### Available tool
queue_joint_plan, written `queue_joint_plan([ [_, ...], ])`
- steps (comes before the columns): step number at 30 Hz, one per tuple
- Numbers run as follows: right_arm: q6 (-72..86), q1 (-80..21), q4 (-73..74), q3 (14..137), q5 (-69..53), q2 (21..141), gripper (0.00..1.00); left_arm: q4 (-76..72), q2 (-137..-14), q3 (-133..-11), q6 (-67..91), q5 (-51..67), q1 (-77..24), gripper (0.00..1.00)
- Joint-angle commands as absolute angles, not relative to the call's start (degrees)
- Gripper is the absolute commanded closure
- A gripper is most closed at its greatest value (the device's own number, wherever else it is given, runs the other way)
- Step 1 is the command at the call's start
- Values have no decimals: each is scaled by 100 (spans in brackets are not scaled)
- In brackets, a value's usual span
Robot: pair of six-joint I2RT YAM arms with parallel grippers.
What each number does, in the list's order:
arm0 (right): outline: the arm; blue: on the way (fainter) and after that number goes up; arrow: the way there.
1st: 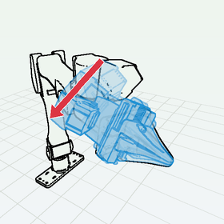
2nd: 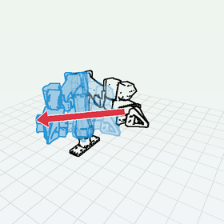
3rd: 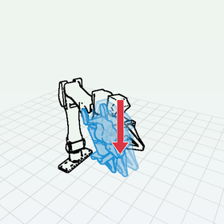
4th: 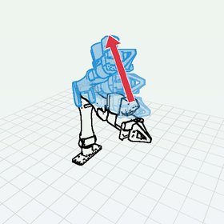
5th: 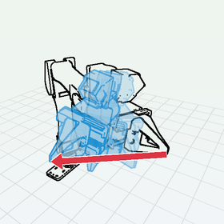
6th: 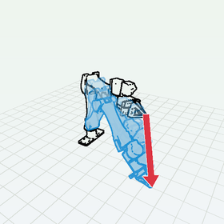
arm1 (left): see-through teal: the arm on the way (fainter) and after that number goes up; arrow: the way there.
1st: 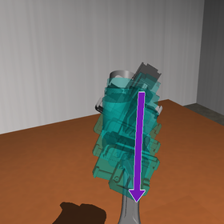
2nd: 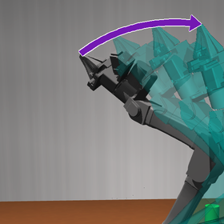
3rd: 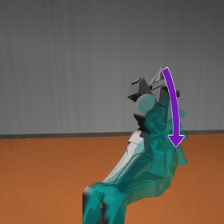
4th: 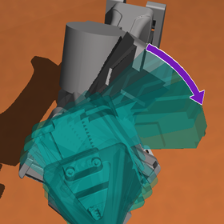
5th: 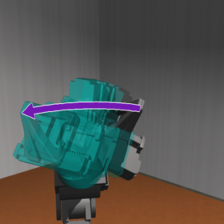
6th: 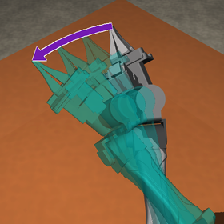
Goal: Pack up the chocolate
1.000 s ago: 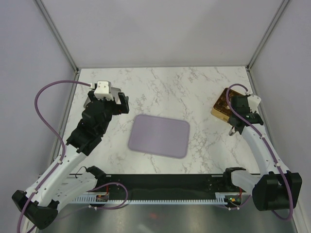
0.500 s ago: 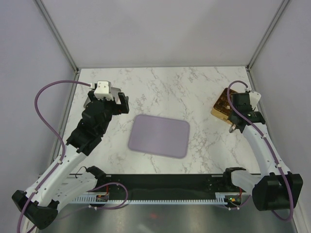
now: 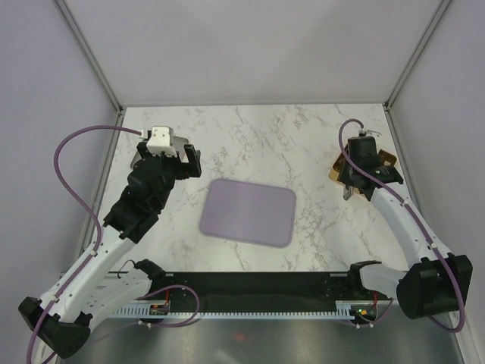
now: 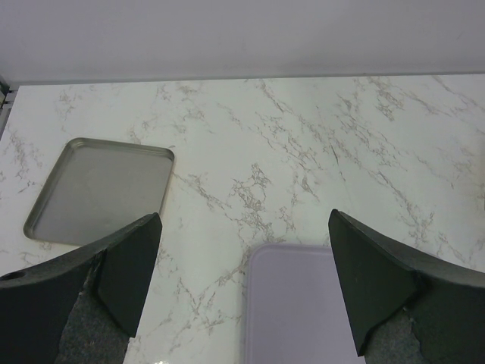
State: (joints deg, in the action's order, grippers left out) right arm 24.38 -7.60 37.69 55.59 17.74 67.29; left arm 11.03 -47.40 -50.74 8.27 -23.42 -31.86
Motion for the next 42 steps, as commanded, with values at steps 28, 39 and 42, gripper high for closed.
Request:
queue_joint_plan([
  [28, 1337, -2065, 1126, 8209, 1591, 10810, 52, 976, -4728, -5194, 659, -2453, -3182, 0],
  [39, 1389, -2066, 633, 8376, 1759, 11786, 44, 984, -4825, -5186, 677, -2408, -3182, 0],
  [42, 1354, -2083, 545, 8393, 1731, 11848, 40, 984, -4869, -5203, 659, -2435, -3182, 0],
])
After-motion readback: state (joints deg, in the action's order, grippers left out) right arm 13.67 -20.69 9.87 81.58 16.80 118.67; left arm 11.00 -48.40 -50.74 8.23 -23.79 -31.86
